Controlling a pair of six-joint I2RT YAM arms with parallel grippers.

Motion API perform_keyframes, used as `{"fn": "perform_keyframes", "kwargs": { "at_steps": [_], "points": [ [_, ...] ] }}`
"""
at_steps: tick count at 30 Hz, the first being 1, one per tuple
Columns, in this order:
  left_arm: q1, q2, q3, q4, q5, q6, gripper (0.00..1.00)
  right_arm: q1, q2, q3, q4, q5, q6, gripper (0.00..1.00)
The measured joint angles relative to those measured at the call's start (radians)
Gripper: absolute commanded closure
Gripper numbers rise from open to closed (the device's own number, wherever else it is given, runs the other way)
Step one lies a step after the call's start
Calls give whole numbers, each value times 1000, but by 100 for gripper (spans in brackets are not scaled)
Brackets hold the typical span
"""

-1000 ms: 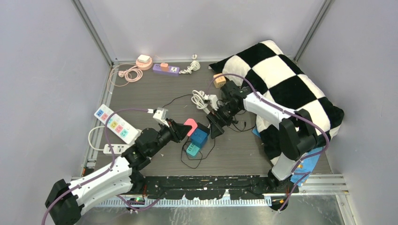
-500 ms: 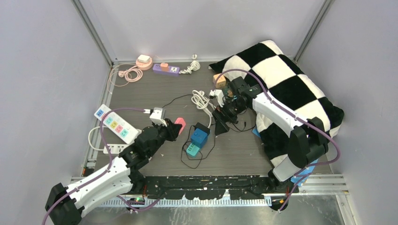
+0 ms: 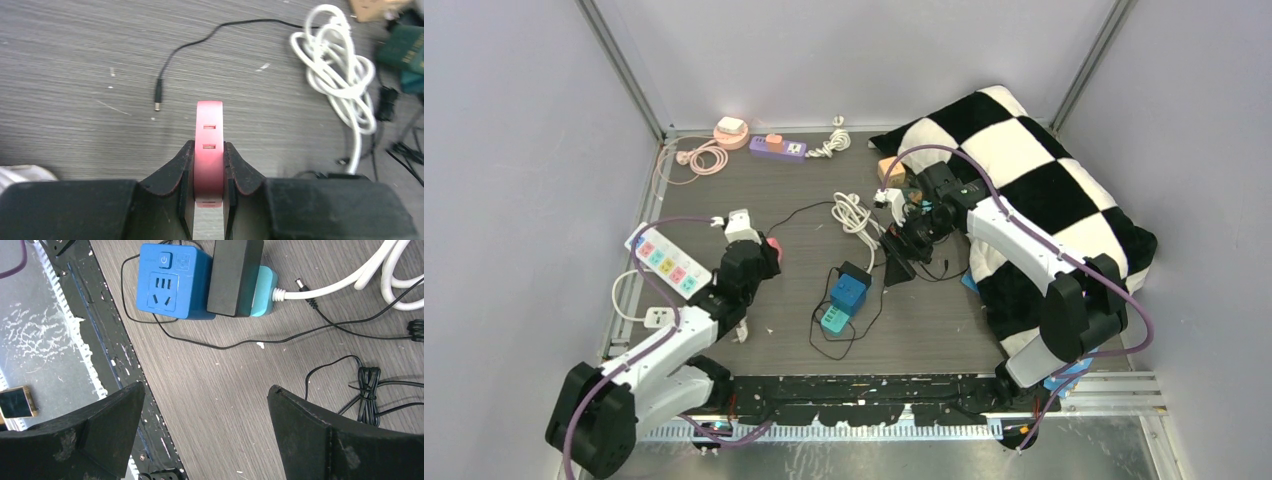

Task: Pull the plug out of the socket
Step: Place the plug at the center of the board.

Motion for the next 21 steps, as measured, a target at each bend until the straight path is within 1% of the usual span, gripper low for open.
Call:
{"fn": "perform_keyframes", "kwargs": {
  "at_steps": [4,8,15,21],
  "points": [
    [80,108,36,-3,-12,-25,100,0,-2,0,-2,0,-1,3],
    [119,214,113,-48,-66,-52,99,0,-2,0,-2,0,-3,3],
    [156,379,291,-181,-215,-118,96,0,-2,-2,-2,-1,-3,3],
    [200,543,451,-356,-304,-211,96,0,-2,-2,-2,-2,-3,3]
  ]
}}
